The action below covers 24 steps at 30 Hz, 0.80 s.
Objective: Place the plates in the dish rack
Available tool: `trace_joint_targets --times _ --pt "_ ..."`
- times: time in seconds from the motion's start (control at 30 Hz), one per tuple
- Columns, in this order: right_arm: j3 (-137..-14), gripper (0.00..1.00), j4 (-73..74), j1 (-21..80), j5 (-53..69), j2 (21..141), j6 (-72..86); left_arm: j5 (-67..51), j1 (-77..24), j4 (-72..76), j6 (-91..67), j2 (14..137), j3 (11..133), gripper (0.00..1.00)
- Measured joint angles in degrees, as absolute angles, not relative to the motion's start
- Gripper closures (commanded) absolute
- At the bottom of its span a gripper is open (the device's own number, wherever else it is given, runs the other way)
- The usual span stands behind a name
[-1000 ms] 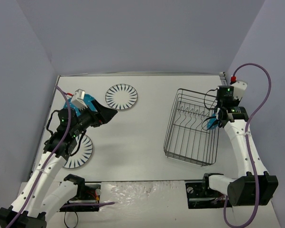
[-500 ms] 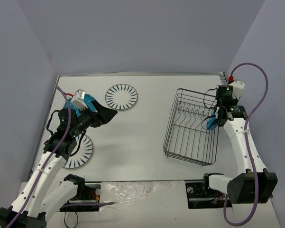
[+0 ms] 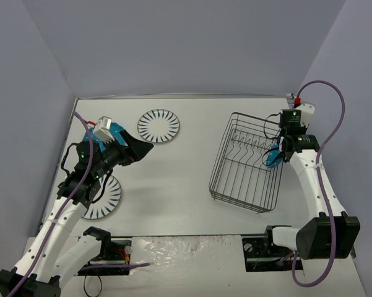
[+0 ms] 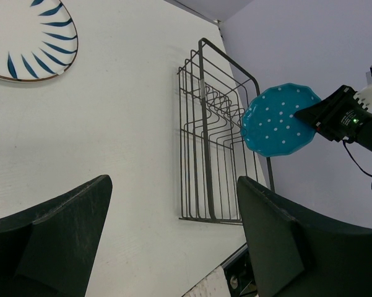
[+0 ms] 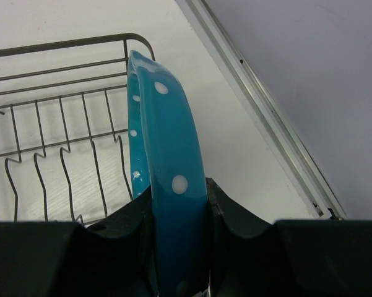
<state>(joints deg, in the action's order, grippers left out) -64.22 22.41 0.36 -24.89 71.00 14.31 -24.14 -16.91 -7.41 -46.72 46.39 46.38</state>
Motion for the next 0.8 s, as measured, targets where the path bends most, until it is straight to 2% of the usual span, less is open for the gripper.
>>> trace_joint_targets --times 0.53,0.6,0.8 --pt "-61.54 0.99 21.02 0.43 -19.9 76.47 18.31 -24.54 -16.91 -7.07 -47.09 46.55 46.37 0.22" --pt "-61.52 0.94 20.84 0.43 -19.92 76.53 18.4 -24.56 -16.91 -7.07 -47.07 46.54 46.39 0.22" --pt "-61.52 0.66 20.82 0.43 -20.1 76.62 18.73 -24.56 -16.91 -7.09 -47.09 46.54 46.39 0.22"
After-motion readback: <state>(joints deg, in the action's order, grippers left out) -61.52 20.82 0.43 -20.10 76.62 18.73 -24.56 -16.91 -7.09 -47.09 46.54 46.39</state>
